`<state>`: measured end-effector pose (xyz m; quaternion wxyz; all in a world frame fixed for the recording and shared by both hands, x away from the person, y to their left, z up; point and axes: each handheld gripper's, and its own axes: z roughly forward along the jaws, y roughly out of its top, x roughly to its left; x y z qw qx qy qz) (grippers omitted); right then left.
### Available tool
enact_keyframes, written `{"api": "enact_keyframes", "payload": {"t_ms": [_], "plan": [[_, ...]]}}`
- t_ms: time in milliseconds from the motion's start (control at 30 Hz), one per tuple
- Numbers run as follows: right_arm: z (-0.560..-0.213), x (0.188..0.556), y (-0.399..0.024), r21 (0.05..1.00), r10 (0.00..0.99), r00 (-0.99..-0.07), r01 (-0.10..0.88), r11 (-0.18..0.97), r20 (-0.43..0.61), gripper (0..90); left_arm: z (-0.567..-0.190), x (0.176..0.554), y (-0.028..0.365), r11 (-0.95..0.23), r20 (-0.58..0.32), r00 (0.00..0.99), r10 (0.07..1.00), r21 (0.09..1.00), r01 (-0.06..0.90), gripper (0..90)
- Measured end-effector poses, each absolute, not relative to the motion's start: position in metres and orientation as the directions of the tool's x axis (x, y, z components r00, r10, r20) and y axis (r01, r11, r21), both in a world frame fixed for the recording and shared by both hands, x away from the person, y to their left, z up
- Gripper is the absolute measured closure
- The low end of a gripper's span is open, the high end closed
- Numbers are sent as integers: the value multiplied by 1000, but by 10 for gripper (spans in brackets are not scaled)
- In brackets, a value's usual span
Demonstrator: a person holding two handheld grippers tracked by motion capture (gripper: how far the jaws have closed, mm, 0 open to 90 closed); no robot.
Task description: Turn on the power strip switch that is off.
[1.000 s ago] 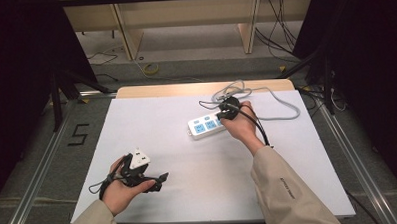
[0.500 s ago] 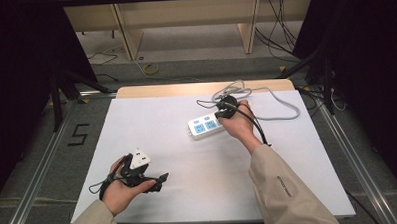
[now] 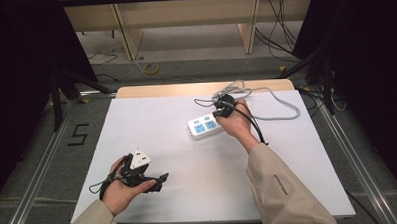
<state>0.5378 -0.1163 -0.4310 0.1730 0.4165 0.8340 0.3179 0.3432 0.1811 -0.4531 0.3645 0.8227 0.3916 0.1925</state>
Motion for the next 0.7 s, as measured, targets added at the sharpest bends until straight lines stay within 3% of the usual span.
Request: {"api": "enact_keyframes", "payload": {"t_ms": [700], "plan": [[-434, 546, -104, 670, 802, -597, 588, 453, -19, 900, -453, 343, 180, -425, 28, 620, 784, 751, 505, 107]]}}
